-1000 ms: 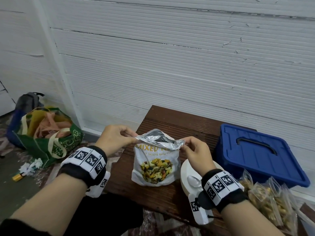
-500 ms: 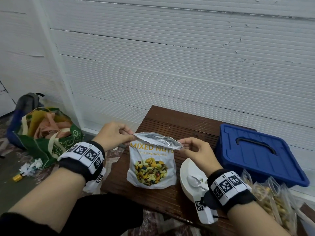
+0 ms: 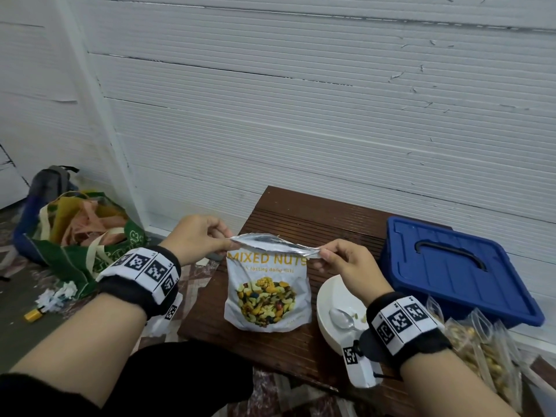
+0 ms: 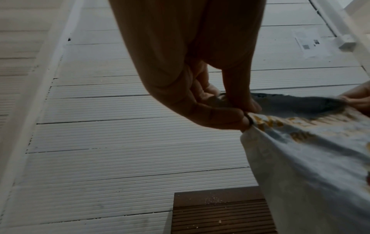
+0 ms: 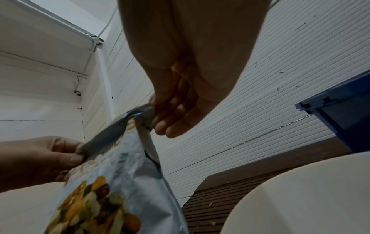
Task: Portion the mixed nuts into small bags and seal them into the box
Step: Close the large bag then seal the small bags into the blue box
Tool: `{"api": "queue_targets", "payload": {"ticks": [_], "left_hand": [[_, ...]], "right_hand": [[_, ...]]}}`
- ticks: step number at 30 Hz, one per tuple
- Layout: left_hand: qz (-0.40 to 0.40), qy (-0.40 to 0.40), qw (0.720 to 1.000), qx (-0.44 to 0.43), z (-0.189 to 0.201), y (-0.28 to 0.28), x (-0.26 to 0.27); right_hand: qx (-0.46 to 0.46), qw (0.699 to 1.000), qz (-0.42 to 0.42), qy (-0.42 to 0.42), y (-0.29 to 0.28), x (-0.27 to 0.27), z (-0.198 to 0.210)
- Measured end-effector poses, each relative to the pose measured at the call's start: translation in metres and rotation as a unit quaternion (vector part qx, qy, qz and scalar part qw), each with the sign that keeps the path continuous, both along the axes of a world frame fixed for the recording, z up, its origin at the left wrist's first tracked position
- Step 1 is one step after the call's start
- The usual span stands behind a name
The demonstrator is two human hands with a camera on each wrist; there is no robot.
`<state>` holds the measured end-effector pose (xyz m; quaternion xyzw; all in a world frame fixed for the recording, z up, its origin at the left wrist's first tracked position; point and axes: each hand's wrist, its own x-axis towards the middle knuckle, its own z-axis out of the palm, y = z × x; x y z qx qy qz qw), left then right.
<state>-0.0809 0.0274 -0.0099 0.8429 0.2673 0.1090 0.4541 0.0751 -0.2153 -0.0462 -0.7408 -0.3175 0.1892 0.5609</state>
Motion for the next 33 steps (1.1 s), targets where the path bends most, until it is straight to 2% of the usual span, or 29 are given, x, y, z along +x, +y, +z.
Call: {"api": "queue_targets", "payload": {"ticks": [5,10,15,19,25,28,33], "left_hand": [[-0.054,0.021,0.998,0.034,0.007,0.0,-0.001],[-0.112,0.061,0.99,0.062,0.013,0.0,-0.001],[-0.112,0.045,0.992,0.036,0.012,-0.001,-0.001],[-0.085,0.006,0.996,0.032,0.004,0.001,-0.002],[-0.094,0.002,0.988,0.118,0.001,0.004,-0.003],[-0.119,0.037,0.977,0.174,0.009,0.002,-0.001],[-0.159,0.04,0.966,0.201,0.024,-0.03,0.018]], "right_hand": [[-0.037,0.998,-0.005,-0.055,0.0,0.006,0.01],[-0.04,0.998,-0.014,-0.047,-0.001,0.009,0.014],[-0.013,1.0,-0.022,-0.008,0.001,0.003,0.008],[-0.021,0.999,-0.031,-0.037,0.0,-0.003,0.002],[-0.037,0.994,-0.036,-0.096,-0.002,-0.002,0.007],[-0.034,0.996,-0.04,-0.075,0.001,-0.002,0.008],[0.022,0.997,-0.068,-0.02,0.011,-0.01,0.004]]}}
